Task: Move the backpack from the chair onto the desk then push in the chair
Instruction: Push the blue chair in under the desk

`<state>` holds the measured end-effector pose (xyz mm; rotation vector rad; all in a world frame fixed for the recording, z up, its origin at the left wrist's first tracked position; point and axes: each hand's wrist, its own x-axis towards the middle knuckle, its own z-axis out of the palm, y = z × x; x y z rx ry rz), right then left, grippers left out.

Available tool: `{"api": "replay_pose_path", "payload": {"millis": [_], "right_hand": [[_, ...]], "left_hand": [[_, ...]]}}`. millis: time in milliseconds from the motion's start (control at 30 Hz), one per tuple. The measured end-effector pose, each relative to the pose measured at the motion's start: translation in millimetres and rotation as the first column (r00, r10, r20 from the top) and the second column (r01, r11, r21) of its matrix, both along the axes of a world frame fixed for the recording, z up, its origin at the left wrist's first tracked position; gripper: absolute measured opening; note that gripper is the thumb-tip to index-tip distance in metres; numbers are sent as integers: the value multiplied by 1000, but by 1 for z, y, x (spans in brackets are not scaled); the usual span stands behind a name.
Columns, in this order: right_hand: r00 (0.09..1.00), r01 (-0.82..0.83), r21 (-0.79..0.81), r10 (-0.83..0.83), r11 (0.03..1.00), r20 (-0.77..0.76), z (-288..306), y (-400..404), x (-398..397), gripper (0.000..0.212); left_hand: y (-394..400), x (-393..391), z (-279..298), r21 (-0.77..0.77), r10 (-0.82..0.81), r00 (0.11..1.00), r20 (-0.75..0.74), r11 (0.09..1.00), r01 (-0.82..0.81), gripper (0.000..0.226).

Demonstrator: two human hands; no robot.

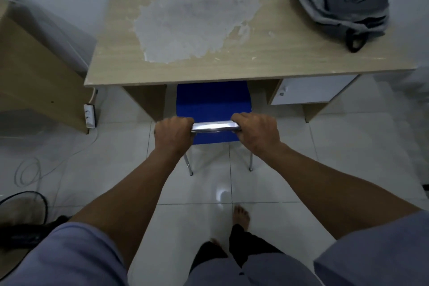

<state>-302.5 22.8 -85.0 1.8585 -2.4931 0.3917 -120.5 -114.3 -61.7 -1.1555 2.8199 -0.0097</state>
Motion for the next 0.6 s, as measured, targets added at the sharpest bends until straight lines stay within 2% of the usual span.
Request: {"api": "replay_pose_path", "payload": {"millis": [367, 600], "right_hand": [[1000, 12, -28, -12, 1000, 27, 0, -73, -43, 10], [998, 56, -69, -58, 996, -17, -3, -114, -69, 12]], "left_hand": [[-71, -49, 5, -13, 36, 999, 16, 999, -36, 15], [-115, -78, 5, -19, 13, 1000, 29, 1000, -12, 13]]}}
